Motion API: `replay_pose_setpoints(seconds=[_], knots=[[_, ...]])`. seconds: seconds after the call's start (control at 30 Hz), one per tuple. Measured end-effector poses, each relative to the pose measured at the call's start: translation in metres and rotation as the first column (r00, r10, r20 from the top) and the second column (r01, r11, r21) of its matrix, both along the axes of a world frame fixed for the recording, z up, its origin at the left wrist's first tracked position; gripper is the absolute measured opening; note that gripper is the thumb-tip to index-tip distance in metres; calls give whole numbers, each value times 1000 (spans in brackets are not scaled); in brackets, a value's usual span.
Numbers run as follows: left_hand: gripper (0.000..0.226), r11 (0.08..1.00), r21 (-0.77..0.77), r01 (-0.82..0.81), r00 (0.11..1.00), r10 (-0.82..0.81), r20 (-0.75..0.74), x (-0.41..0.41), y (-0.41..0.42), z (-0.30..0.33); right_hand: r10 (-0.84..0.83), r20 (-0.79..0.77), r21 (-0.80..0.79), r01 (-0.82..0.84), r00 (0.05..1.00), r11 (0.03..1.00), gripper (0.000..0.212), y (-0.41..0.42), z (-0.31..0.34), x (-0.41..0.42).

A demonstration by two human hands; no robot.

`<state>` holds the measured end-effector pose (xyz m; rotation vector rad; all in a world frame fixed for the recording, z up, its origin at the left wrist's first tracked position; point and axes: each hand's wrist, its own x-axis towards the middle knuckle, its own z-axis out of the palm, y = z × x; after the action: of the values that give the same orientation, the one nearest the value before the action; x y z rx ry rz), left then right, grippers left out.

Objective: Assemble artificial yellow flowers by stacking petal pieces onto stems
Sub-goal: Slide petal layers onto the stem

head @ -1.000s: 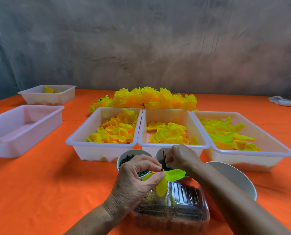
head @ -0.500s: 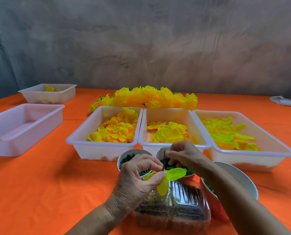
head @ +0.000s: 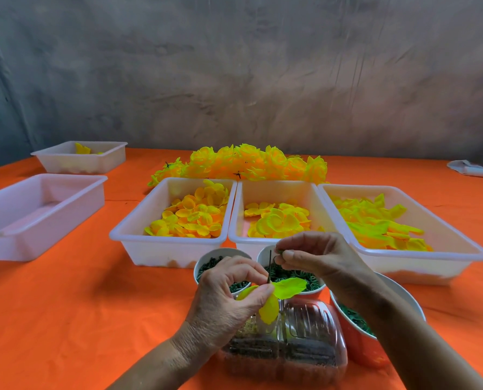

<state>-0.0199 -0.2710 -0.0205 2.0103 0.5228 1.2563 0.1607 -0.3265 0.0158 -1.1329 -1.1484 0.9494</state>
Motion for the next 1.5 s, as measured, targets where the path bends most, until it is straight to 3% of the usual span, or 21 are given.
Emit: replay_pose_setpoints(seconds=[0.1, 0.3, 0.67, 1.17, 1.5], knots=[[7, 1000, -19, -9, 1000, 9, 2, 1, 0, 0, -16, 122, 53, 10, 992, 999, 25, -7, 12, -6], [7, 1000, -4, -3, 1000, 3, -1, 1, -2, 2, 3, 239, 83, -24, 971, 996, 21, -19, 31, -17], [8, 1000, 6, 9, 1000, -9, -25, -1, -2, 5, 70, 185, 141, -96, 980, 985, 19, -20, 35, -27], [15, 1000, 13, -1, 1000, 1, -1, -1, -2, 4, 37, 152, 199, -67, 988, 978, 18, -18, 27, -35], [8, 1000, 19, 6, 1000, -6, 6, 0, -2, 3, 19, 76, 177, -33, 997, 984, 20, -18, 23, -36]])
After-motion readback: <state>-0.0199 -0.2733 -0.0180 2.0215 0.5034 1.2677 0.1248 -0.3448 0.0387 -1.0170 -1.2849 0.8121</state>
